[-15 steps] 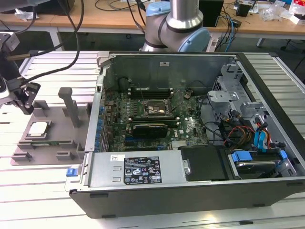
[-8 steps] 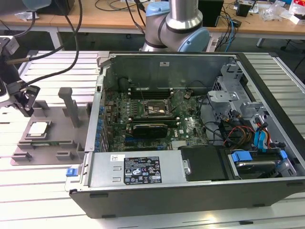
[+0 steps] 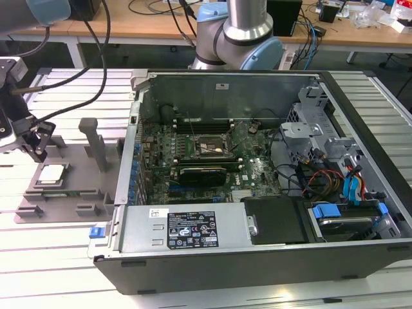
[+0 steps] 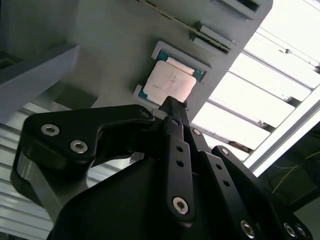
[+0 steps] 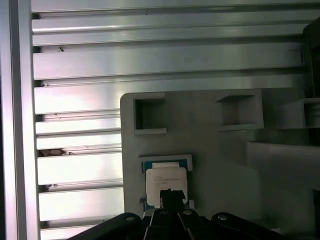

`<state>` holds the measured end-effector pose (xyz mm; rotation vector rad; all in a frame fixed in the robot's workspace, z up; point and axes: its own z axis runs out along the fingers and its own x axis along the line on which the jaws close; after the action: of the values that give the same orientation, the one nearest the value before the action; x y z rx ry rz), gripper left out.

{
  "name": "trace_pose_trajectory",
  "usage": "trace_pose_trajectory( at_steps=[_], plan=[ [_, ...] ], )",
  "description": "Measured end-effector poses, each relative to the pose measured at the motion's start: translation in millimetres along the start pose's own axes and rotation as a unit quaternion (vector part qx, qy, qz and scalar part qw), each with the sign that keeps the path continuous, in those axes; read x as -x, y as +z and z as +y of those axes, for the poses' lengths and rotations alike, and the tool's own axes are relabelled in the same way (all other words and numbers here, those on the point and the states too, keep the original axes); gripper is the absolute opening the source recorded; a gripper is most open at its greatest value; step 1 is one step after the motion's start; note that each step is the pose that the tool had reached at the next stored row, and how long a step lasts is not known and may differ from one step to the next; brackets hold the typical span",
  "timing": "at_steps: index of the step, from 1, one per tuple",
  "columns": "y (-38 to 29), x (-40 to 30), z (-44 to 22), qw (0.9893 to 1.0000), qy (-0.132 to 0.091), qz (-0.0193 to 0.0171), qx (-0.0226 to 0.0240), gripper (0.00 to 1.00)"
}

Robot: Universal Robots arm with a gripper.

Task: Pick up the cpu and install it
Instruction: 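Pick up the cpu and move it towards the insertion slot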

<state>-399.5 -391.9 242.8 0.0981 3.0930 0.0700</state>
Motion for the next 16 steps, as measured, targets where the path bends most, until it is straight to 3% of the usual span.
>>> trace_pose_trajectory(
  at_steps=[16],
  plan=[
    [27.3,-1.3,-1.3,1.0000,-0.005,0.0003,0.0001,0.11]
  ],
)
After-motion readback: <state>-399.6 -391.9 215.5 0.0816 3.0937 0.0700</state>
